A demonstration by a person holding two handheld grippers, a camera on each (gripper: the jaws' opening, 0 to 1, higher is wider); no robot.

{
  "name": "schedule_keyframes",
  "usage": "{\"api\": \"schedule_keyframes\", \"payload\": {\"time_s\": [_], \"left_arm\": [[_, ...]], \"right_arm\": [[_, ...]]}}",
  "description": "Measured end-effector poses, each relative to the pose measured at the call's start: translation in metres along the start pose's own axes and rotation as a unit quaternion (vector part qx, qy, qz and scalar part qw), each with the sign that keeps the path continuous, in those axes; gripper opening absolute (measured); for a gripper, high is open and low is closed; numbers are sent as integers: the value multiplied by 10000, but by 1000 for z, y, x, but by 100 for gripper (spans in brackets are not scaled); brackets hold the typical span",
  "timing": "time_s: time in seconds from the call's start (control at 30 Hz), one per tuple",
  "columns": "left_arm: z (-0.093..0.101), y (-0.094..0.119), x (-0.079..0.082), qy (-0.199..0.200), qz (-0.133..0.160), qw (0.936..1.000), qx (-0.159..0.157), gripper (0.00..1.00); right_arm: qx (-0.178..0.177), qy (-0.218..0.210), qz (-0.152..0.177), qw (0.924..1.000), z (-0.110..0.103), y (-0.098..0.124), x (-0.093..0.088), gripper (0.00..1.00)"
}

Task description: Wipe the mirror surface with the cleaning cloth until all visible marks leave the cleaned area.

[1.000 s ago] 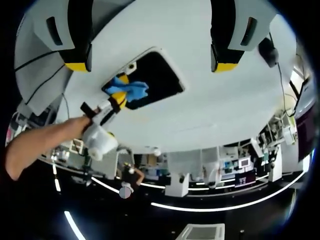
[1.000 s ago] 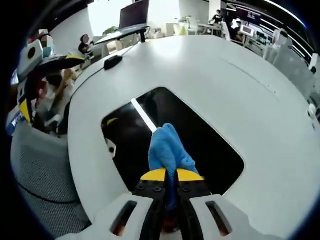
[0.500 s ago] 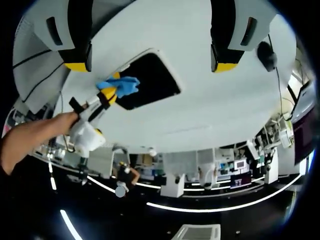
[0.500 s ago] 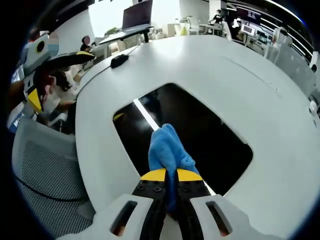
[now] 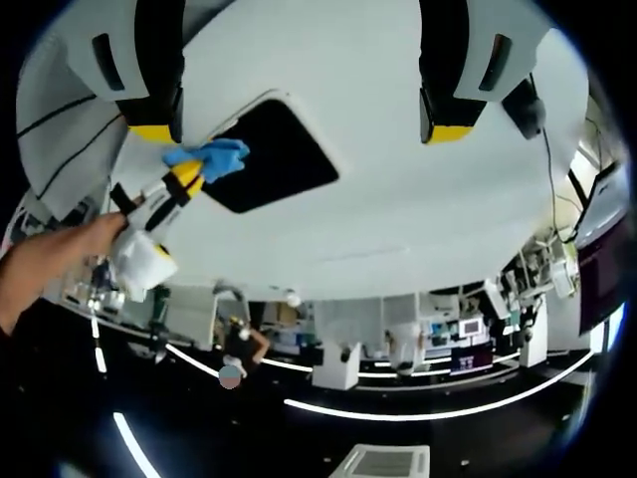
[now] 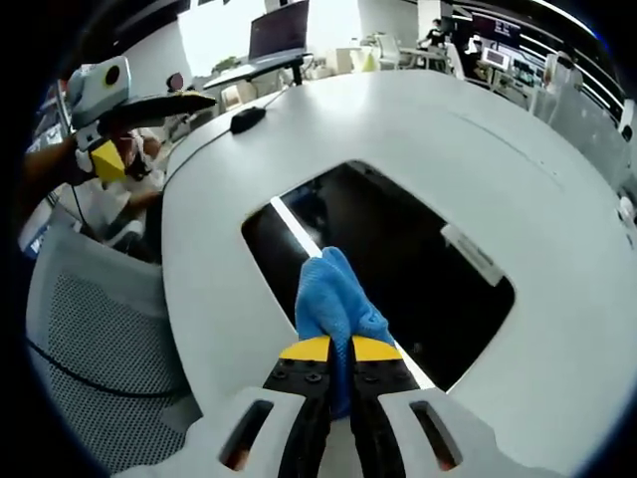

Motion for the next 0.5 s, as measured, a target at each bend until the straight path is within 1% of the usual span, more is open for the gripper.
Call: {"api": "schedule_keyframes", "payload": {"time_s": [0.1,0.23,0.5], "left_arm": [[-1,-2,3,-18,24,10000,18,99],[-3,-5,1,-72,-67,9999,43,99],[-4,-6,3,-66,-46,10000,42,99]], "right_arm": [[12,-34,16,10000,-1,0,-1,1],[14,-58,41,10000,-1,1,-1,1],[87,-99,92,9999,-1,1,-3,1]]}}
Point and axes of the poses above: the point that each gripper's makers call its tool centre point, and the gripper's own axes: y roughly backward along the fingers, z roughly to its right, x roughly out of its top, the point moved 6 cm from there along y, roughly backward along the fingers, and after that the axes turned 2 degrees about x, right-handed, at the moved point
